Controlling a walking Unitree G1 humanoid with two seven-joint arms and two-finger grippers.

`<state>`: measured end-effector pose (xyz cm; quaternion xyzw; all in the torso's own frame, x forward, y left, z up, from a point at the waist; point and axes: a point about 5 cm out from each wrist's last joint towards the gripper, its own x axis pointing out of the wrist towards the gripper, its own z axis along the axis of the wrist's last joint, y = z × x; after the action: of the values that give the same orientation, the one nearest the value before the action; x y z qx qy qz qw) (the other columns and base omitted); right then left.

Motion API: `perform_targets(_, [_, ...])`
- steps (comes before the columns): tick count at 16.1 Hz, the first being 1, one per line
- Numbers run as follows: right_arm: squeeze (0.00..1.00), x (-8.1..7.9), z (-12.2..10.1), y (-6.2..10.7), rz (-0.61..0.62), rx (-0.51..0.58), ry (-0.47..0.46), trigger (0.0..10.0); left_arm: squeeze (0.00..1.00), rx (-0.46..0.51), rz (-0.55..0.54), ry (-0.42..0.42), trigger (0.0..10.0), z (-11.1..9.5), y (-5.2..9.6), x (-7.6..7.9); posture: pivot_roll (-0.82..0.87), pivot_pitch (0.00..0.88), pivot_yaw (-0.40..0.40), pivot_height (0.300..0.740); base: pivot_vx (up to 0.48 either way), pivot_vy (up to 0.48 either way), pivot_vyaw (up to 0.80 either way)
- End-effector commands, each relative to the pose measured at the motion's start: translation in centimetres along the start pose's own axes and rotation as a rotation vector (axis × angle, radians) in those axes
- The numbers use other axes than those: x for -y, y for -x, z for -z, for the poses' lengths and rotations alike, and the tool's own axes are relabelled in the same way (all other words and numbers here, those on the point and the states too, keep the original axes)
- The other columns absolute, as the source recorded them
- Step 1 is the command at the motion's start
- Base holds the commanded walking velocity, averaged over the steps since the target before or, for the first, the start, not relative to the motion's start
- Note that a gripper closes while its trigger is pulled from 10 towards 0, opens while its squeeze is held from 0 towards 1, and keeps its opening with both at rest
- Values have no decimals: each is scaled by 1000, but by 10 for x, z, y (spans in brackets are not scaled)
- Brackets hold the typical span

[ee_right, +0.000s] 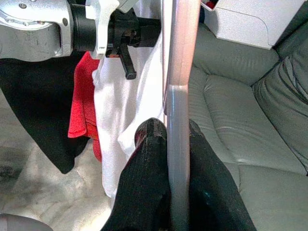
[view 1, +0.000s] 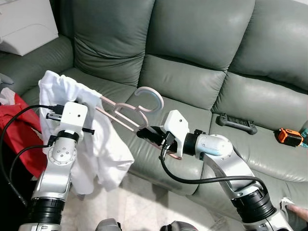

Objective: Hang hanger

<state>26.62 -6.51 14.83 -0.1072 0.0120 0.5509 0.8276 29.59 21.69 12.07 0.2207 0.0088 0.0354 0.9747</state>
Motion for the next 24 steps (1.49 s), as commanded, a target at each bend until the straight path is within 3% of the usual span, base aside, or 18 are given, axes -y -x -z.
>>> perform_targets(1, [0,0,-11,1,-5,59,44,10000,0,12,-48,-8,0,-3,-3,-10,-42,0,-63,740,0,0,0])
perform_targets(9, [0,1,-3,4,15,38,55,10000,0,30,-70,-12,0,-3,-2,-12,-37,0,-64,740,0,0,0])
perform_targets(13, [0,12,-9,5,133,94,42,10000,0,45,-50,-29,0,-4,0,-10,-35,0,-67,740,0,0,0])
perform_targets(14, [0,13,-8,5,139,90,49,10000,0,60,-3,-2,10000,-6,1,-4,-35,0,-67,740,0,0,0])
perform_targets(15, [0,14,-8,4,149,89,53,10000,1000,82,56,53,10000,-8,4,4,-35,0,-67,740,0,0,0])
perform_targets(22, [0,27,-8,-1,196,94,86,10000,1000,154,270,167,10000,-16,26,16,-26,0,-63,740,0,0,0])
perform_targets(24, [0,29,-8,-4,192,93,99,10000,1000,179,344,251,10000,-25,27,22,-18,0,-65,740,0,0,0])
